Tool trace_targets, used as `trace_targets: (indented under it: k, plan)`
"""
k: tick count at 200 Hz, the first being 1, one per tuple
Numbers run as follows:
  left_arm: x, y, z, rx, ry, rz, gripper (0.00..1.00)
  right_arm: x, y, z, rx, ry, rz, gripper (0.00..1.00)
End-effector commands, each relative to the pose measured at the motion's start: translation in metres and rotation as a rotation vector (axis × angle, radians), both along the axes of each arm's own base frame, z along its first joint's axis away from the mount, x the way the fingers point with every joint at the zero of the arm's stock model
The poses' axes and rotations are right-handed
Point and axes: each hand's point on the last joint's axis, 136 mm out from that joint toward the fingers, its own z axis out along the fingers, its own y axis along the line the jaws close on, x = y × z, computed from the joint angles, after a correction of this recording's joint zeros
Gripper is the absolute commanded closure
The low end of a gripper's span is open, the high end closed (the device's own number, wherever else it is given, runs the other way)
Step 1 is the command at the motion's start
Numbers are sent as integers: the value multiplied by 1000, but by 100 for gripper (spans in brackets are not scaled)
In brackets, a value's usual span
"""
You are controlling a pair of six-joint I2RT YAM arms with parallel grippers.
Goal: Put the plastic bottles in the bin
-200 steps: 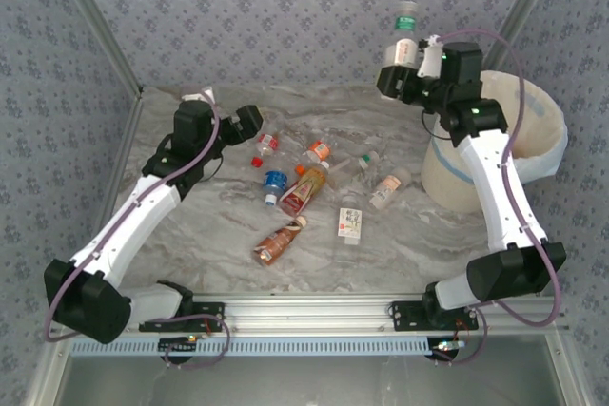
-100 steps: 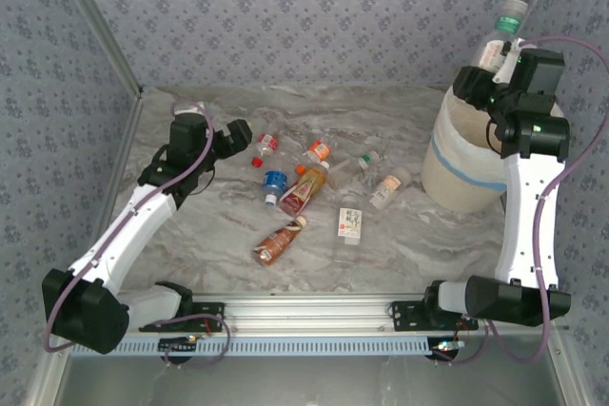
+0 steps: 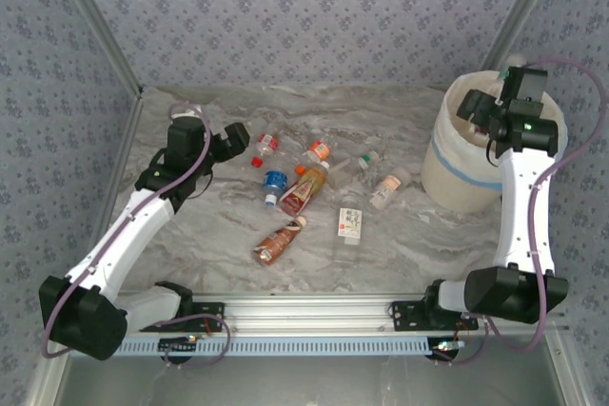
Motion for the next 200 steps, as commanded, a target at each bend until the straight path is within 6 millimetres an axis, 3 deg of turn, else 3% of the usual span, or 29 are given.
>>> trace_targets:
  k: [1, 22, 87, 121, 145, 158, 177, 200]
  plan:
    - [-2, 5, 2, 9, -3, 12, 1, -5, 16, 15, 52, -92, 58, 0]
    - [-1, 3, 2, 2, 0, 9, 0, -4, 47, 35, 132, -218, 202, 0]
    - [1, -1, -4, -14, 16, 0, 0, -20, 100, 86, 331, -410, 409, 0]
    - [0, -1, -10, -14, 40, 2, 1, -22, 124, 99, 422, -488, 491, 0]
    - [-2, 0, -15, -10, 63, 5, 1, -19, 145, 97, 517, -472, 545, 0]
    - [-3, 1, -19, -10, 76, 12, 1, -18, 169, 93, 546, -443, 603, 0]
    - [-5, 2, -26, -9, 94, 20, 1, -15, 194, 70, 485, -356, 600, 0]
    - [-7, 3, -30, -9, 109, 23, 1, -6, 198, 38, 361, -259, 493, 0]
